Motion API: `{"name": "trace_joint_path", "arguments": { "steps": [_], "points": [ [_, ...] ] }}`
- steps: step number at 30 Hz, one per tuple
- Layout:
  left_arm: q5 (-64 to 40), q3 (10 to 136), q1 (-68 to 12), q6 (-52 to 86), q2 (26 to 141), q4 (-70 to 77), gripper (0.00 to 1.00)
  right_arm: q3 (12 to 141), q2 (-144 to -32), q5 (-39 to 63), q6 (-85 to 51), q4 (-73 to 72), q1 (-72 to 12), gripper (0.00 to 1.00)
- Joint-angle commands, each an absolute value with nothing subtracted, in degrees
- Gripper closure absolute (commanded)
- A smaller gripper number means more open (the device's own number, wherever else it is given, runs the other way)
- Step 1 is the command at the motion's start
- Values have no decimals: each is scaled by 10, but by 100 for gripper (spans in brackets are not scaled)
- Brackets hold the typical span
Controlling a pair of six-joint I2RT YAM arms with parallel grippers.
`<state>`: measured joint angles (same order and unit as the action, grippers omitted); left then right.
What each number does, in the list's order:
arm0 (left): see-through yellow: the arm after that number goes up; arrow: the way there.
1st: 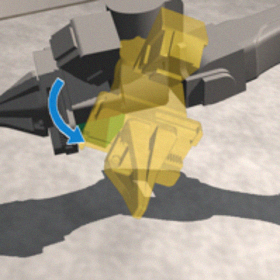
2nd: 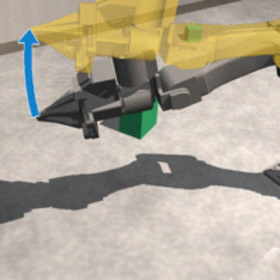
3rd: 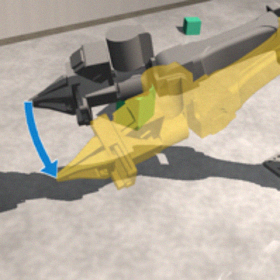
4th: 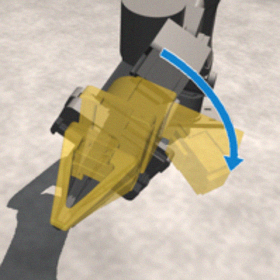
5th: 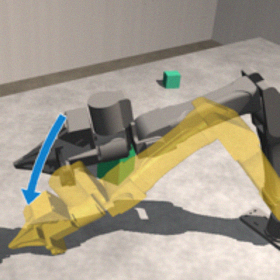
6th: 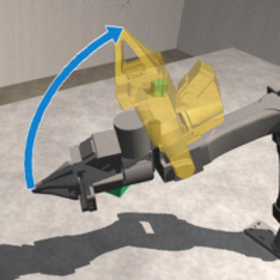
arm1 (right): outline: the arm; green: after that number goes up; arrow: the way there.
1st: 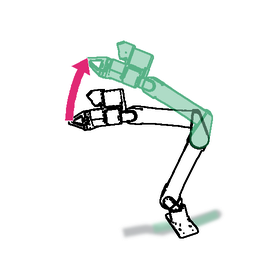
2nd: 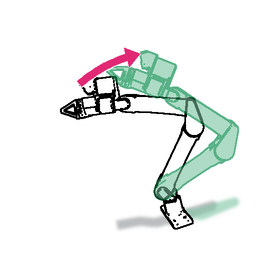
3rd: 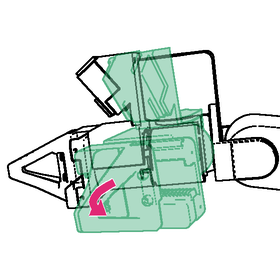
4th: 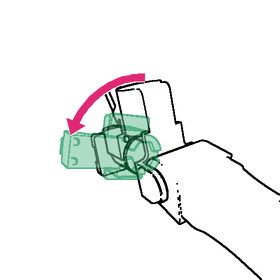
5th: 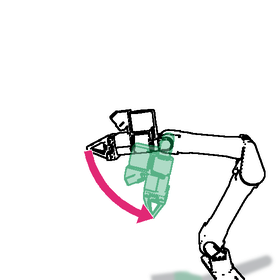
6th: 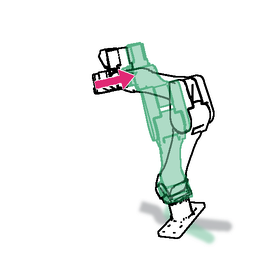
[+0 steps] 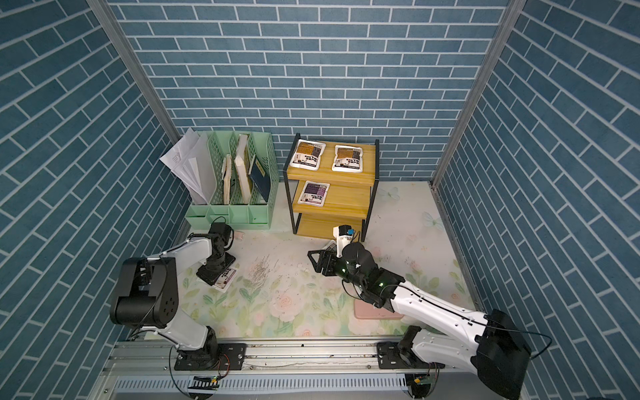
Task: Place the bagged coffee beans on the shelf by color
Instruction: Move the coffee beans to the center of the board.
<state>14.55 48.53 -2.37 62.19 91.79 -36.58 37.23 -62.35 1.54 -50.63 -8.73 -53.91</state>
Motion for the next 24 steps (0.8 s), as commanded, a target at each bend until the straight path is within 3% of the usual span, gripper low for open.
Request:
{"name": "trace_joint_path", "arguments": {
  "steps": [1,10,16,21,24],
  "points": [
    [101,454,-74,647,934,-368,25,364,-622,-3,-507,-87,-540,29],
    [64,479,-296,736,948,-361,26,330,-608,-26,-568,-39,-504,28],
    [56,563,-436,706,978,-365,28,273,-587,69,-583,-54,-438,28],
    [61,608,-462,601,886,-375,20,304,-617,112,-532,-11,-437,28],
    [54,583,-426,541,779,-380,16,318,-654,145,-518,-18,-437,30]
  ]
}}
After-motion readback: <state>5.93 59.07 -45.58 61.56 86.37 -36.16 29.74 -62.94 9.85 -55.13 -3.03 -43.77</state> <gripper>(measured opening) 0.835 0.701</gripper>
